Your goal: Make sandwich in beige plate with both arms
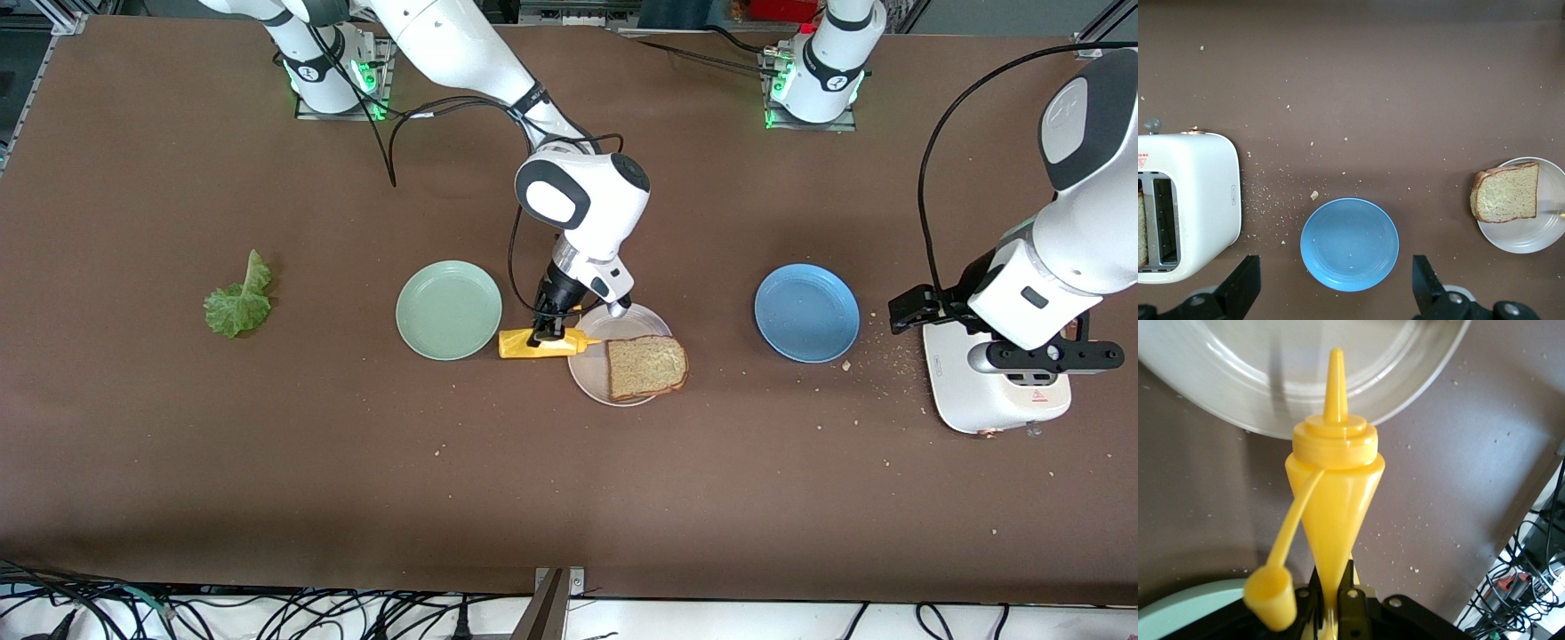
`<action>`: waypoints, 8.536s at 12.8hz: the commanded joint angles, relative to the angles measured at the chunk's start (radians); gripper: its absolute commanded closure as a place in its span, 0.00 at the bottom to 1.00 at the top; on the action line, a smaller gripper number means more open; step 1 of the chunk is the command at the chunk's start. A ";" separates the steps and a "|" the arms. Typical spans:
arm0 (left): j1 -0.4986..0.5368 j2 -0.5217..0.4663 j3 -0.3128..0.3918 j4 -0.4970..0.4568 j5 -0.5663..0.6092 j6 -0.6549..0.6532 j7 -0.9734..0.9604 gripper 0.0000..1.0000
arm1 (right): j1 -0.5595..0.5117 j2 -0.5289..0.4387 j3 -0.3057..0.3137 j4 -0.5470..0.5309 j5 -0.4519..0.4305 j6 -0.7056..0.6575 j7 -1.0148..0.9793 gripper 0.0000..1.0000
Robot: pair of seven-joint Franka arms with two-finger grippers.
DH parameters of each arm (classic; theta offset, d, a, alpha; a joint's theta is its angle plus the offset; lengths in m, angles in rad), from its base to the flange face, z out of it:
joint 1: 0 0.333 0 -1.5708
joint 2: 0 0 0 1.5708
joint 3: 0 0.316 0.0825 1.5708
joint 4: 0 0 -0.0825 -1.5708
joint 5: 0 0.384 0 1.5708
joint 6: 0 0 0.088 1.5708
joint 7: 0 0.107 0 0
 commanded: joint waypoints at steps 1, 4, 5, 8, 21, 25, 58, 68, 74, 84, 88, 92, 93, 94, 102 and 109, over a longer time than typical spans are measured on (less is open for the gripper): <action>0.008 0.007 -0.003 0.001 -0.005 -0.012 0.000 0.00 | -0.077 -0.064 0.004 0.017 0.136 -0.015 -0.098 1.00; 0.034 0.028 -0.003 0.001 -0.008 -0.010 0.000 0.00 | -0.191 -0.156 0.004 0.013 0.375 -0.024 -0.280 1.00; 0.060 0.042 -0.002 0.003 -0.011 -0.009 0.000 0.00 | -0.231 -0.184 0.006 0.005 0.459 -0.038 -0.325 1.00; 0.140 0.085 -0.003 0.007 -0.010 0.051 0.008 0.00 | -0.358 -0.242 0.006 0.005 0.690 -0.142 -0.442 1.00; 0.399 0.190 0.011 -0.074 0.122 0.221 0.362 0.02 | -0.912 -0.264 0.004 -0.247 1.382 -0.613 -1.274 1.00; 0.404 0.180 0.011 -0.143 0.122 0.181 0.365 0.19 | -0.992 -0.264 0.001 -0.459 1.462 -0.621 -1.563 1.00; 0.277 0.133 -0.204 -0.017 -0.273 0.006 0.249 1.00 | -1.118 -0.089 -0.155 -0.282 1.382 -0.604 -1.733 0.02; 0.265 0.127 -0.198 -0.008 -0.200 0.008 0.175 1.00 | -0.978 -0.466 -0.186 -0.095 0.927 -0.634 -0.686 0.02; 0.271 0.127 -0.198 -0.008 -0.200 0.008 0.178 1.00 | -0.790 -0.560 -0.183 -0.304 0.625 -0.462 -0.202 0.02; 0.271 0.127 -0.199 -0.010 -0.200 0.006 0.177 1.00 | -0.763 -0.589 -0.185 -0.924 0.612 0.299 -0.122 0.01; 0.268 0.128 -0.201 -0.010 -0.200 0.006 0.175 1.00 | -0.763 -0.505 -0.174 -0.928 0.676 0.356 -0.122 0.01; 0.263 0.127 -0.203 -0.010 -0.200 0.006 0.174 1.00 | -0.763 -0.460 -0.155 -0.926 0.706 0.368 -0.122 0.01; 0.263 0.127 -0.203 -0.013 -0.200 0.006 0.174 1.00 | -0.763 -0.453 -0.155 -0.926 0.706 0.368 -0.122 0.06; 0.263 0.128 -0.203 -0.016 -0.200 0.006 0.174 1.00 | -0.765 -0.449 -0.155 -0.926 0.706 0.368 -0.125 0.13; 0.258 0.113 -0.207 -0.011 -0.200 -0.033 0.152 1.00 | -0.768 -0.456 -0.157 -0.918 0.704 0.354 -0.160 1.00; 0.258 0.113 -0.206 -0.011 -0.200 -0.033 0.152 1.00 | -0.766 -0.465 -0.159 -0.703 0.695 0.087 -0.194 1.00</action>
